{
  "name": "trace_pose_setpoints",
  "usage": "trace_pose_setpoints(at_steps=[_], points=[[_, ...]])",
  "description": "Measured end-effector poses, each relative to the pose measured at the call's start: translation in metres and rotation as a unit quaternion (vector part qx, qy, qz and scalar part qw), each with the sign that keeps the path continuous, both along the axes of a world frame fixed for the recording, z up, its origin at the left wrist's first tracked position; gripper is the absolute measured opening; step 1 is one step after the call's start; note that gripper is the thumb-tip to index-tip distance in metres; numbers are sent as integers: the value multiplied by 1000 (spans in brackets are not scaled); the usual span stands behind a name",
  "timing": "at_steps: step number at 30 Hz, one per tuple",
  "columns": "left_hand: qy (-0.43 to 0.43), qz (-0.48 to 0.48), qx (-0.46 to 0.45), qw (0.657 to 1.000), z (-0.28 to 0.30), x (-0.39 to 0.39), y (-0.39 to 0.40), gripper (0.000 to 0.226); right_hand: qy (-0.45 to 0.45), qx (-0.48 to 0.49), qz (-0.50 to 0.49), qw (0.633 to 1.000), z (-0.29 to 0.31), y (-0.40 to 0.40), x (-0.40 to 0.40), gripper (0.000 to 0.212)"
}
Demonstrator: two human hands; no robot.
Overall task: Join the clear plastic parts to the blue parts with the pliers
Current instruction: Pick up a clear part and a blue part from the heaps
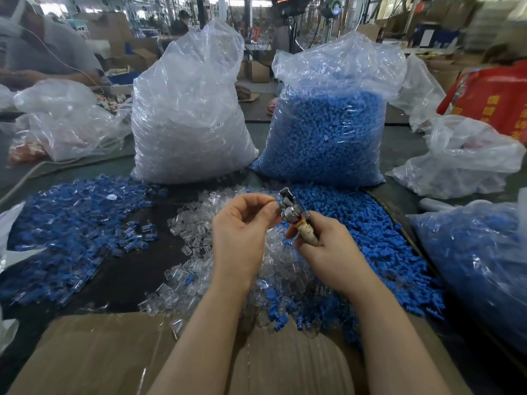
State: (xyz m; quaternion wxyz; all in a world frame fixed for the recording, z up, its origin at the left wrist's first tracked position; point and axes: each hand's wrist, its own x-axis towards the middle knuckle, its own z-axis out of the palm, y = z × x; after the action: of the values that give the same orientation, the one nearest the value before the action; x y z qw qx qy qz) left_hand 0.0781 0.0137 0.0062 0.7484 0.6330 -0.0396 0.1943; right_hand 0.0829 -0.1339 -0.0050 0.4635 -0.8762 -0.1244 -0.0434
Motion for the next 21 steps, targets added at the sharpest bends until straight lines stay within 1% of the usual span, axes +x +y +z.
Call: trace_pose_setpoints(at_steps=[8,14,17,19,21], points=[[9,2,-5,1000,2,-1,-1,15,-16,-14,-5,1000,-4,0,1,24],[8,11,2,1000,4,-3,-2,14,-40,-17,-14,999,-5,3,0,16],[30,0,-3,1000,6,-3,0,14,-42,-30,-21,998,-4,4,1,15],[58,-5,-14,998,8,-2,7,10,-56,-55,-38,996,-5,4,2,11],[93,25,-39,995,8,1,24,5,-70,-82,-65,992,-7,1,4,8]])
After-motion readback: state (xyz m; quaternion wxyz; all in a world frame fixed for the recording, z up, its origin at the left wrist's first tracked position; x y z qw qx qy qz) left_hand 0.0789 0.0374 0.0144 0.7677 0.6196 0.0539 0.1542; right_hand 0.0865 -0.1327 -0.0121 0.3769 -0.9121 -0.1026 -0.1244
